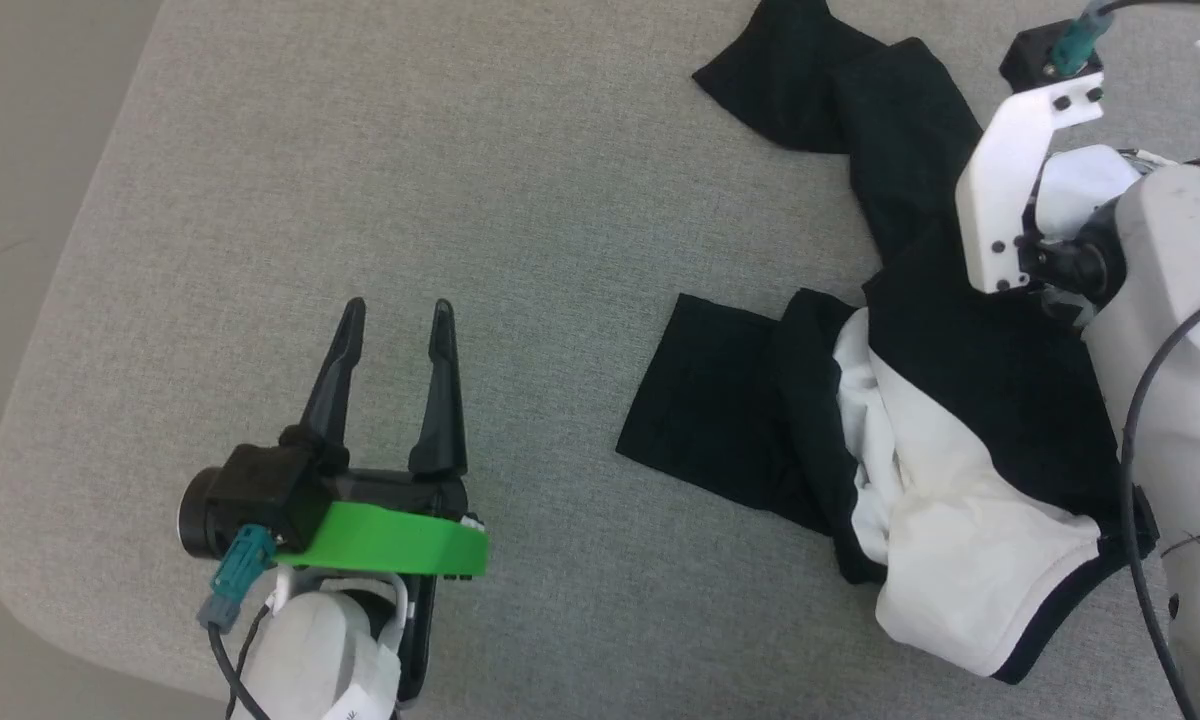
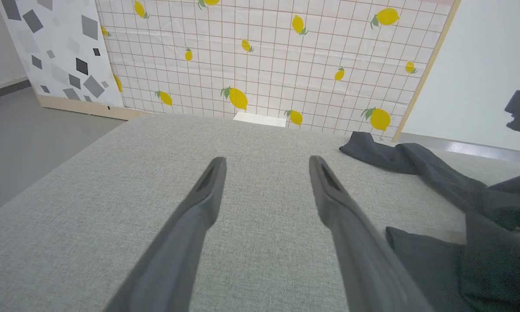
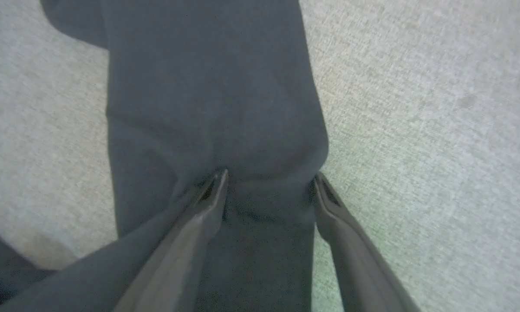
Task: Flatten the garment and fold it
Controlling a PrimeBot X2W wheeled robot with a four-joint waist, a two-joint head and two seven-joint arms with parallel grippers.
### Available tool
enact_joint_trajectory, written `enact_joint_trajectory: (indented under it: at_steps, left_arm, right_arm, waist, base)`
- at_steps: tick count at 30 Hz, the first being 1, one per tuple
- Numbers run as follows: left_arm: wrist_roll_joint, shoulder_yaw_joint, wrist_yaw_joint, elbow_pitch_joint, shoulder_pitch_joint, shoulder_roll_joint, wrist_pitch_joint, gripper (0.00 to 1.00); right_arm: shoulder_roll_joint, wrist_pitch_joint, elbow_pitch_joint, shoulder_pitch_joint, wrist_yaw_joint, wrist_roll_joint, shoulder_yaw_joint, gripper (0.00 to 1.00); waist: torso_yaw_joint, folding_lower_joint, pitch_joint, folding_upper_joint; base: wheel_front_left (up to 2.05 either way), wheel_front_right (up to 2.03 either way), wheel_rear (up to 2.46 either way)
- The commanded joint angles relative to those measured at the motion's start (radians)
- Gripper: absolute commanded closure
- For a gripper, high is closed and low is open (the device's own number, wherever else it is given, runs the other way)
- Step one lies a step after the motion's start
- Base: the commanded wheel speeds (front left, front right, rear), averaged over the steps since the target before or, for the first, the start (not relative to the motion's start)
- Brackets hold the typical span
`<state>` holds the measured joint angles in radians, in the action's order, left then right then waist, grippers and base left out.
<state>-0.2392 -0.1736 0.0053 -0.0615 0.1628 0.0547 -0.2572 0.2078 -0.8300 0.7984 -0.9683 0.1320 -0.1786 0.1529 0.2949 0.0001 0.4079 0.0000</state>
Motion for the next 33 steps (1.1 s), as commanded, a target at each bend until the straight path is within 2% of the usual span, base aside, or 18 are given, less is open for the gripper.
enact_joint_trajectory:
  at_steps: [1,4,8,12,15,19,22,25,28,30,31,32,33]
  left_arm:
    - [-0.007,0.001,0.001,0.003,-0.008,-0.004,-0.005,0.0]
    - [0.004,0.001,-0.008,0.012,-0.012,-0.004,-0.005,0.0]
    - [0.027,0.018,-0.016,0.026,-0.028,-0.004,-0.005,0.0]
    - [0.05,0.052,-0.031,0.037,-0.061,-0.004,-0.005,0.0]
    - [0.063,0.076,-0.043,0.04,-0.09,-0.004,-0.005,0.0]
    - [0.073,0.091,-0.057,0.041,-0.117,-0.004,-0.005,0.0]
    - [0.08,0.098,-0.065,0.04,-0.127,-0.004,-0.005,0.0]
    - [0.086,0.102,-0.073,0.042,-0.128,-0.004,-0.005,0.0]
    - [0.09,0.106,-0.079,0.045,-0.128,-0.004,-0.005,0.0]
    - [0.095,0.105,-0.084,0.051,-0.127,-0.004,-0.005,0.0]
    - [0.097,0.104,-0.086,0.055,-0.126,-0.004,-0.005,0.0]
    - [0.098,0.104,-0.089,0.059,-0.126,-0.004,-0.005,0.0]
    - [0.1,0.101,-0.091,0.065,-0.125,-0.004,-0.005,0.0]
  right_arm:
    - [-0.002,-0.037,0.04,0.052,-0.001,-0.006,-0.006,1.0]
    - [-0.011,0.029,-0.005,0.062,-0.001,-0.027,-0.052,1.0]
    - [-0.014,0.207,-0.103,0.107,-0.001,-0.065,-0.1,1.0]
    - [0.019,0.376,-0.224,0.206,-0.001,-0.089,-0.174,1.0]
    - [0.046,0.46,-0.331,0.323,-0.001,-0.073,-0.288,1.0]
    - [0.036,0.491,-0.503,0.503,-0.001,-0.008,-0.495,1.0]
    - [-0.015,0.468,-0.638,0.629,-0.001,0.041,-0.642,1.0]
    - [-0.097,0.426,-0.763,0.753,-0.001,0.094,-0.784,1.0]
    - [-0.139,0.391,-0.814,0.827,-0.001,0.131,-0.875,1.0]
    - [-0.152,0.375,-0.815,0.855,-0.001,0.123,-0.892,1.0]
    - [-0.155,0.377,-0.818,0.868,-0.001,0.111,-0.884,0.84]
    - [-0.156,0.384,-0.817,0.877,-0.001,0.097,-0.87,0.51]
    - [-0.157,0.403,-0.806,0.882,-0.001,0.066,-0.853,0.0]
  waist:
    - [-0.011,-0.0001,-0.014,0.0]
    - [-0.028,-0.0001,-0.036,0.0]
    - [-0.061,-0.0001,-0.09,0.0]
    - [-0.101,-0.0001,-0.159,0.0]
    - [-0.136,-0.0001,-0.209,0.0]
    - [-0.174,-0.0001,-0.249,0.0]
    - [-0.201,-0.0001,-0.258,0.0]
    - [-0.223,-0.0001,-0.257,0.0]
    - [-0.241,-0.0001,-0.252,0.0]
    - [-0.252,-0.0001,-0.25,0.0]
    - [-0.257,-0.0001,-0.25,0.0]
    - [-0.263,-0.0001,-0.251,0.0]
    - [-0.268,-0.0001,-0.252,0.0]
  base:
    - [0.0,0.0,0.0]
    - [0.0,0.0,0.0]
    - [0.0,0.0,0.0]
    - [0.0,0.0,0.0]
    - [0.0,0.0,0.0]
    - [0.0,0.0,0.0]
    - [0.0,0.0,0.0]
    - [0.0,0.0,0.0]
    - [0.0,0.0,0.0]
    - [0.0,0.0,0.0]
    - [0.0,0.0,0.0]
    - [0.0,0.0,0.0]
    - [0.0,0.0,0.0]
